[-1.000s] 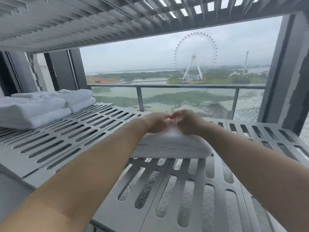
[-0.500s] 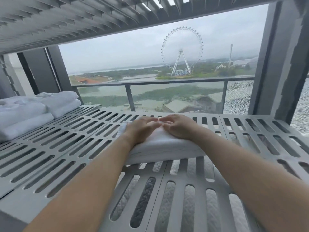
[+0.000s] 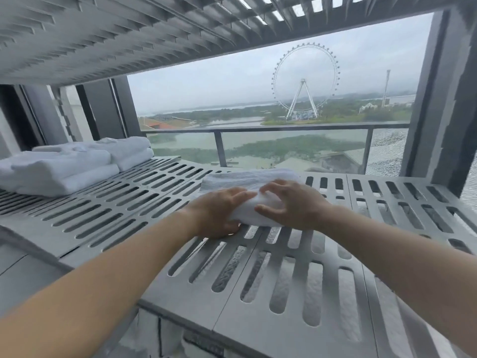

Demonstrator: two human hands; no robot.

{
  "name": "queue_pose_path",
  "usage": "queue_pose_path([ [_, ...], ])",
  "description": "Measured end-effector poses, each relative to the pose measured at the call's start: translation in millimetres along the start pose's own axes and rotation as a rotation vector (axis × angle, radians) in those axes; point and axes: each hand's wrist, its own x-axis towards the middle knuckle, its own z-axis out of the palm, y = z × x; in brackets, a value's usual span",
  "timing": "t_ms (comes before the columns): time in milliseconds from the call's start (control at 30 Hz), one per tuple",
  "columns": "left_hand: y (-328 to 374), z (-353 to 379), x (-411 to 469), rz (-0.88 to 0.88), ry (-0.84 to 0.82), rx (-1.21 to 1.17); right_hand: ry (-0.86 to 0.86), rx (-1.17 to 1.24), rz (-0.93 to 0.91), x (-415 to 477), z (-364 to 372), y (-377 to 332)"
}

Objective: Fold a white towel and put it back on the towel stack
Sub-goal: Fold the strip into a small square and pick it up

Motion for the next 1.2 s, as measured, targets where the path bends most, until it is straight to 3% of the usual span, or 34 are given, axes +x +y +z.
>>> queue_pose_path([
  [133, 20, -10, 7, -0.116, -0.044, 0.118, -0.057, -0.198, -0.014, -5, 0, -18],
  [333, 24, -18, -7, -0.226, 0.28, 0.064, 0.225, -0.252, 0.084, -5, 7, -34],
  [500, 21, 6, -14, -0.335, 0.212, 0.226, 0.25, -0.292, 0.071, -3, 10, -29],
  [833, 2, -11, -31, -0.237, 0.355, 0.367, 0.191, -0.226, 0.047, 6, 7, -33],
  [1200, -68, -68, -138, -0.255, 0.461, 0.457, 0.325, -0.171, -0.049, 46, 16, -155],
])
